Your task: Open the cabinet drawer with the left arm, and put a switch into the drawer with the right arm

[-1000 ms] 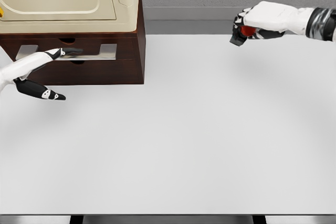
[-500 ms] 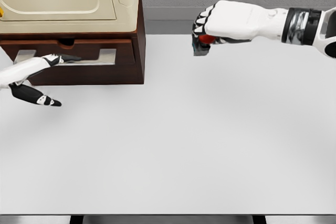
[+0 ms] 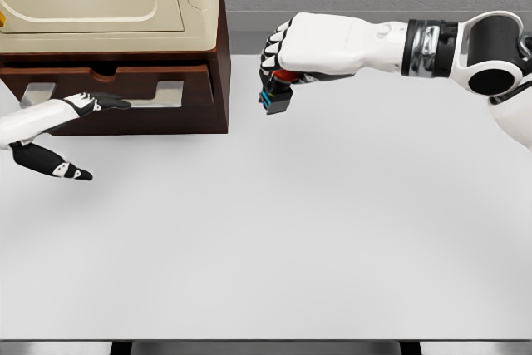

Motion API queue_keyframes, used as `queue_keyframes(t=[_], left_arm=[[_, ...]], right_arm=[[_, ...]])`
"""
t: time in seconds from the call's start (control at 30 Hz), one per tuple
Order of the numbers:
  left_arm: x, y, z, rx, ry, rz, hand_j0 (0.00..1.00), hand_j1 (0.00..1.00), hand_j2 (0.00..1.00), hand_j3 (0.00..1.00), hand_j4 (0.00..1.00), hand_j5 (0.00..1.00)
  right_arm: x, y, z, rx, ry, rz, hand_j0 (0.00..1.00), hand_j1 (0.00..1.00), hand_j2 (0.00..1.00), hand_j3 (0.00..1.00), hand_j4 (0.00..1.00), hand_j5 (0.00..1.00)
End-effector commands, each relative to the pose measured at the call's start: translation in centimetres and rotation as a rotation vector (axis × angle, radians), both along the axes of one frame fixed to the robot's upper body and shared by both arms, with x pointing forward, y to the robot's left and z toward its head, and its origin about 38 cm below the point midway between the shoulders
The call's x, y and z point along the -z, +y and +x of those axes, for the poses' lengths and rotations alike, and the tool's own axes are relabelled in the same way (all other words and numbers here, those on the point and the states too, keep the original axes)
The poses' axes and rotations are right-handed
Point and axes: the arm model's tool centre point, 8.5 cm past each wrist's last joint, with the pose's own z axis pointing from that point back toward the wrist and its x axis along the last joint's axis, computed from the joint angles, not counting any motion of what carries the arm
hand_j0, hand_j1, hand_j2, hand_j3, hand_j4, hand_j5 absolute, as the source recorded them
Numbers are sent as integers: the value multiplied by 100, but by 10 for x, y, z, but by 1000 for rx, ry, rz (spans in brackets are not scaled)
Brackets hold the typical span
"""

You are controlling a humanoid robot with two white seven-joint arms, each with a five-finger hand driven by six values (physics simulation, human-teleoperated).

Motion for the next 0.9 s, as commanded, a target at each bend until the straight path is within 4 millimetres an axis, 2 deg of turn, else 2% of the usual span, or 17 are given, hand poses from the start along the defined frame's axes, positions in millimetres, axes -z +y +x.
queue_keyframes(t=[0.0, 0.1, 0.13, 0.33, 0.5, 0.57, 0.63, 0.87], left_arm=[[-5, 1, -2, -1, -1, -4, 100, 100, 100, 100, 100, 100], [-9, 2, -4, 2, -2, -4, 100, 100, 100, 100, 100, 100], [-11, 1, -5, 5, -2, -6, 100, 100, 100, 100, 100, 100], [-13, 4, -14, 11, 15, 3, 100, 100, 100, 100, 100, 100], [-24, 6, -8, -3, -12, -17, 100, 100, 100, 100, 100, 100], [-23, 7, -6, -11, -15, -25, 100, 100, 100, 100, 100, 100], [-12, 3, 0, -17, -5, -51, 100, 100, 100, 100, 100, 100], [3, 7, 6, -43, 16, -56, 100, 100, 100, 100, 100, 100]], right_arm=[[-1, 0, 1, 2, 5, 8, 44, 44, 44, 44, 44, 44], [-5, 0, 2, 5, -3, 8, 44, 44, 44, 44, 44, 44], [-8, 10, 2, -16, -8, 19, 44, 44, 44, 44, 44, 44], [-16, 19, 1, -34, -23, 29, 44, 44, 44, 44, 44, 44], [-17, 20, 10, -16, -11, 39, 44, 44, 44, 44, 44, 44], [-19, 30, 11, -31, -9, 51, 44, 44, 44, 44, 44, 44], [-23, 42, 14, -44, -7, 65, 44, 44, 44, 44, 44, 44], [-33, 45, 11, -63, -13, 85, 44, 44, 44, 44, 44, 44]])
